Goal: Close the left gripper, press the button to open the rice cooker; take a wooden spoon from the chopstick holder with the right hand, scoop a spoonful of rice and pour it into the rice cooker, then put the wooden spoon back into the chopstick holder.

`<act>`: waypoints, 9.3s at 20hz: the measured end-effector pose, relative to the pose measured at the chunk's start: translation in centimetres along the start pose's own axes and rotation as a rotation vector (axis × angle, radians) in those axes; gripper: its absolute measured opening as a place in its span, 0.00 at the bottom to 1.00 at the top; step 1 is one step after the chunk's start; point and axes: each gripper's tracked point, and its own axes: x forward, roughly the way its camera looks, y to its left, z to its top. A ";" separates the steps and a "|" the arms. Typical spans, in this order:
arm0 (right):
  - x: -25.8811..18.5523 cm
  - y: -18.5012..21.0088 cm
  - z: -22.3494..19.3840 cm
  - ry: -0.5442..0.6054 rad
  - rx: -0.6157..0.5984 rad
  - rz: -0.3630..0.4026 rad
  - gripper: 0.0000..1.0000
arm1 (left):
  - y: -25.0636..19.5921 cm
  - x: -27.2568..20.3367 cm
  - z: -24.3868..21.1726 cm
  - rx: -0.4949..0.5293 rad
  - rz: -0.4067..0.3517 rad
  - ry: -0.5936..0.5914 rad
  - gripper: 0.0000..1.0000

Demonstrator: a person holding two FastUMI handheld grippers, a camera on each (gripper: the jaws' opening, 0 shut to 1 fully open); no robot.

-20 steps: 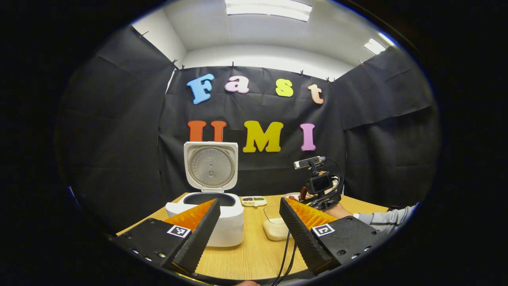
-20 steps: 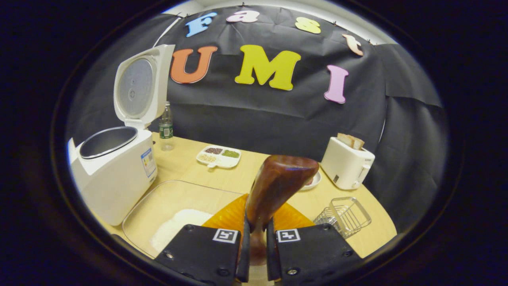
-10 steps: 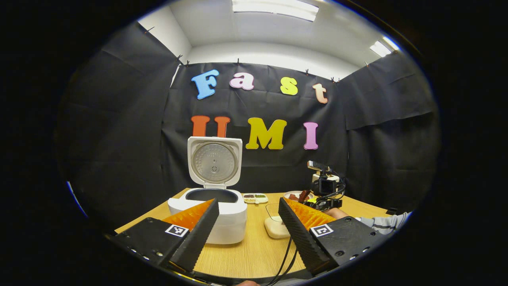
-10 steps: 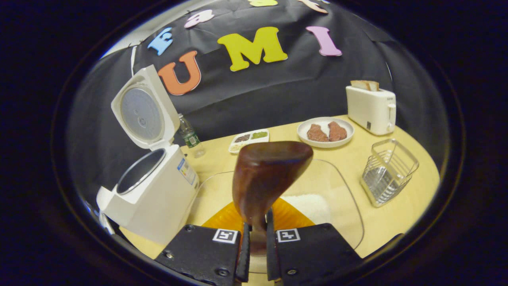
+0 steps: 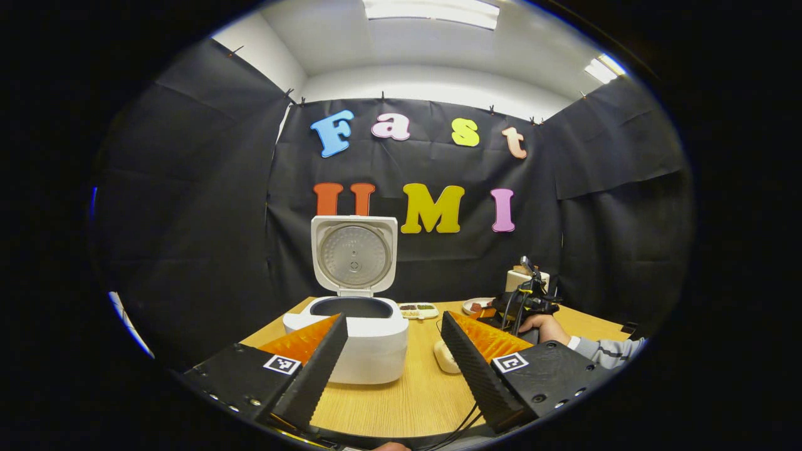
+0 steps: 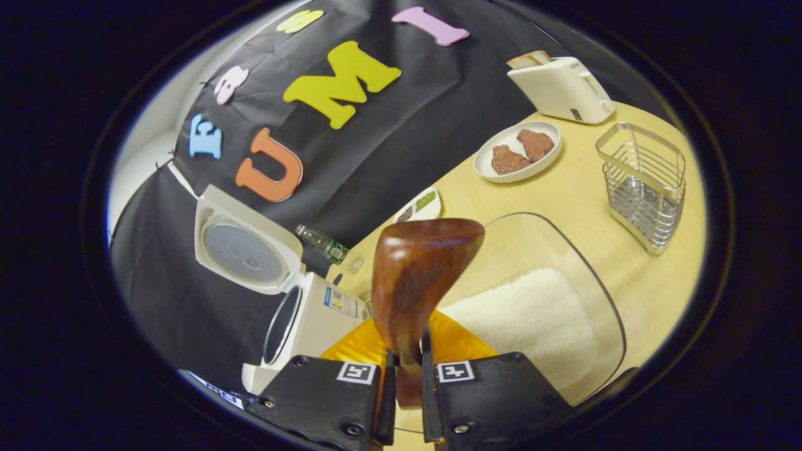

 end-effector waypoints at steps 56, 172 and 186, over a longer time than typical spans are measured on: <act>6.0 26.8 3.5 -0.115 -0.206 0.052 0.22 | 7.6 -4.8 -0.3 -0.019 0.069 0.029 0.96; -28.3 0.2 12.3 -0.674 -0.754 -0.228 1.00 | 3.4 6.8 0.6 -0.086 0.129 0.053 0.94; -23.7 -1.5 7.4 -0.615 -0.765 -0.138 0.96 | 8.7 15.6 15.1 0.052 0.146 -0.115 0.94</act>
